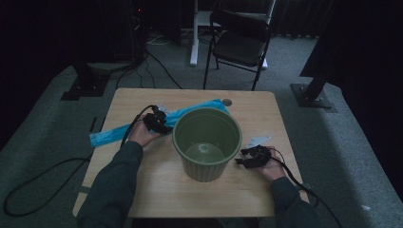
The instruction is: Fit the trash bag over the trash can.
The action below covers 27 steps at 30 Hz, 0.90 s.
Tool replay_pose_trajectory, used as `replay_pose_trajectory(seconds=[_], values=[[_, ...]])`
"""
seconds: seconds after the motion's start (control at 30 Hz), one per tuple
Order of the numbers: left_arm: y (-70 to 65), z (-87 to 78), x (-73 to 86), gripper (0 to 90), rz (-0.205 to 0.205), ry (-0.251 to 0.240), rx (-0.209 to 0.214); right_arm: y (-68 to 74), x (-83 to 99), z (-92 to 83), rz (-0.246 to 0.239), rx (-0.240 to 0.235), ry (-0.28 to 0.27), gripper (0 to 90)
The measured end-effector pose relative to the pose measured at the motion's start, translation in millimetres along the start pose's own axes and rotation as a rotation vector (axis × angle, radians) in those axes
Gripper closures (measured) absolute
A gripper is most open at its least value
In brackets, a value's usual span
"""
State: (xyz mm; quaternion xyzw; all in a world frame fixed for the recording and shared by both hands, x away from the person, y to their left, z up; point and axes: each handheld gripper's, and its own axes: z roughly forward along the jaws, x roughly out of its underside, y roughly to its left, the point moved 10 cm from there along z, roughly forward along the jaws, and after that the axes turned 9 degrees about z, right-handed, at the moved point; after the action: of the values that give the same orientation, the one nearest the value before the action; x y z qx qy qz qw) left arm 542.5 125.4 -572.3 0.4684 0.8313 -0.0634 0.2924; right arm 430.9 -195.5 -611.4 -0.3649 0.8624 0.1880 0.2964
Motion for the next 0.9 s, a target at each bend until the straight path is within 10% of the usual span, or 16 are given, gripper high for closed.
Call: replay_pose_trajectory(seconds=[0.2,0.4,0.73,0.9], values=[[-3.6,21.5,-1.0,55.5,0.004,0.066,-0.021,0.1,-0.1,0.1,0.0,0.0,-0.002,45.7],[-1.4,23.5,12.1,80.5,-0.023,0.099,-0.028,0.2,0.0,0.0,0.001,0.002,-0.003,45.6],[-15.6,-16.4,63.1,89.8,-0.073,0.044,-0.007,0.5,0.2,-0.1,0.002,0.003,-0.002,45.3],[-30.2,-33.4,80.6,85.2,-0.028,0.044,0.011,0.5,0.2,-0.1,0.002,0.003,-0.002,45.2]])
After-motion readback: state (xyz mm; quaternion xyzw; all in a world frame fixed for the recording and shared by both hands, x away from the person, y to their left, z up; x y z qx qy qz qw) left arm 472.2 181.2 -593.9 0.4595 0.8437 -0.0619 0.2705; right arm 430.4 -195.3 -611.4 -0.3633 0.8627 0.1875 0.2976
